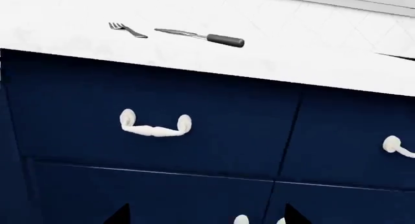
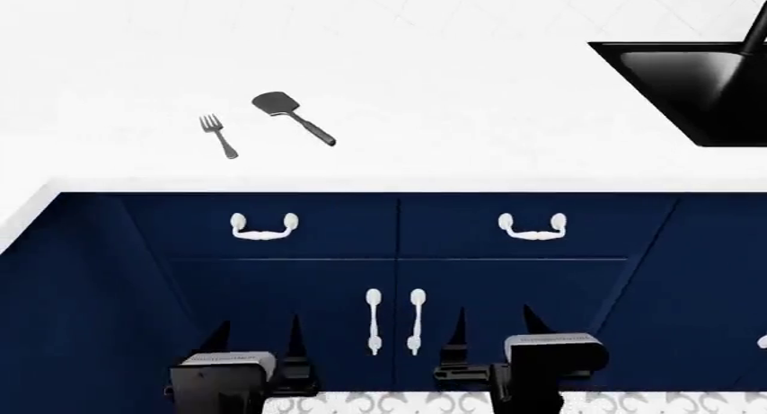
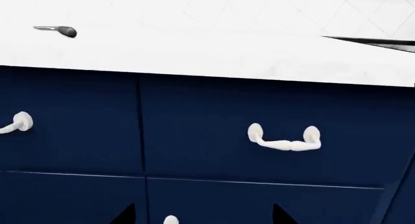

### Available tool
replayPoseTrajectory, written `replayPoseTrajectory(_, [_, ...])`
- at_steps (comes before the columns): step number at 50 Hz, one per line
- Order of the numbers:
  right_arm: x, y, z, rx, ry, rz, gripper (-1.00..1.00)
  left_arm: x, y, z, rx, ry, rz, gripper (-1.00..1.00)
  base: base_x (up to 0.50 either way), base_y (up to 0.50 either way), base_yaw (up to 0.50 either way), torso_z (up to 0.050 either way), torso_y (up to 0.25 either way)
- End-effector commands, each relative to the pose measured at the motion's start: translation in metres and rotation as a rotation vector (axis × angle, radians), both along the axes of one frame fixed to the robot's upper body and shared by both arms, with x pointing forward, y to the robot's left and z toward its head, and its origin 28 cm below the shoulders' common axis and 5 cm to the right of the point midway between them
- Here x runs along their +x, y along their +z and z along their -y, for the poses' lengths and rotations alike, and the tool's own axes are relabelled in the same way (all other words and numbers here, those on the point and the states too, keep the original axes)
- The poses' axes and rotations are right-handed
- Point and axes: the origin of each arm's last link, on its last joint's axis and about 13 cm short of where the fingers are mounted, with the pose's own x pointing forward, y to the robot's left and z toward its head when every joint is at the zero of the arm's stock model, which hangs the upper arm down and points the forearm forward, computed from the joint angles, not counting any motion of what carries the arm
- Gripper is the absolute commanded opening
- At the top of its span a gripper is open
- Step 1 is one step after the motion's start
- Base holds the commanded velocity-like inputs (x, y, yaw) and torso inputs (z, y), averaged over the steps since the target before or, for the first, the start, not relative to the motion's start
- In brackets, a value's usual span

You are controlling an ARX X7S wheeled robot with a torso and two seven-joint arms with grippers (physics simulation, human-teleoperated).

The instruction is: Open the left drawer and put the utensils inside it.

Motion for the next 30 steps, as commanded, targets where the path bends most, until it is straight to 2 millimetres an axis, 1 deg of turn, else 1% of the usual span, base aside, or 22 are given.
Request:
replayPoseTrajectory(1, [0.019,0.139,0.002,-0.02,0.177,0.135,1.0,-0.02,-0.03,-0.008,-0.894,-0.296,-0.28,1.0,0.0,0.0,0.5,0.0,0.0])
replayPoseTrajectory(2, [0.025,0.169,-0.001,-0.045,0.201,0.173,1.0,-0.023,-0.04,-0.008,-1.083,-0.26,-0.305,1.0,0.0,0.0,0.5,0.0,0.0])
replayPoseTrajectory(3, [0.031,0.183,-0.003,-0.099,0.194,0.13,1.0,-0.024,-0.042,-0.004,-1.247,-0.248,-0.282,1.0,0.0,0.0,0.5,0.0,0.0])
replayPoseTrajectory(4, [0.031,0.188,-0.003,-0.134,0.199,0.063,1.0,-0.023,-0.04,-0.001,-1.4,-0.242,-0.228,1.0,0.0,0.0,0.5,0.0,0.0])
replayPoseTrajectory(5, [0.036,0.201,-0.006,-0.19,0.186,0.064,1.0,-0.026,-0.04,0.002,-1.433,-0.251,-0.206,1.0,0.0,0.0,0.5,0.0,0.0])
replayPoseTrajectory(6, [0.036,0.211,-0.007,-0.181,0.197,0.074,1.0,-0.027,-0.038,0.004,-1.434,-0.264,-0.209,1.0,0.0,0.0,0.5,0.0,0.0])
replayPoseTrajectory(7, [0.037,0.215,-0.009,-0.21,0.2,0.081,1.0,-0.029,-0.035,0.005,-1.435,-0.273,-0.205,1.0,0.0,0.0,0.5,0.0,0.0])
replayPoseTrajectory(9, [0.039,0.23,-0.011,-0.209,0.193,0.096,1.0,-0.033,-0.028,0.007,-1.423,-0.306,-0.187,1.0,0.0,0.0,0.5,0.0,0.0])
replayPoseTrajectory(10, [0.037,0.237,-0.013,-0.215,0.225,0.1,1.0,-0.034,-0.03,0.008,-1.417,-0.303,-0.184,1.0,0.0,0.0,0.5,0.0,0.0])
replayPoseTrajectory(11, [0.035,0.244,-0.015,-0.22,0.211,0.112,1.0,-0.033,-0.035,0.007,-1.426,-0.281,-0.191,1.0,0.0,0.0,0.5,0.0,0.0])
replayPoseTrajectory(13, [0.031,0.254,-0.018,-0.212,0.232,0.128,1.0,-0.033,-0.037,0.007,-1.423,-0.277,-0.189,1.0,0.0,0.0,0.5,0.0,0.0])
replayPoseTrajectory(20, [0.034,0.268,-0.016,-0.179,0.242,0.124,1.0,-0.033,-0.036,0.006,-1.421,-0.289,-0.165,1.0,0.0,0.0,0.5,0.0,0.0])
replayPoseTrajectory(25, [0.039,0.274,-0.012,-0.147,0.223,0.122,1.0,-0.034,-0.034,0.006,-1.437,-0.353,-0.113,1.0,0.0,0.0,0.5,0.0,0.0])
replayPoseTrajectory(30, [0.046,0.272,-0.009,-0.124,0.198,0.103,1.0,-0.033,-0.036,0.006,-1.43,-0.346,-0.113,1.0,0.0,0.0,0.5,0.0,0.0])
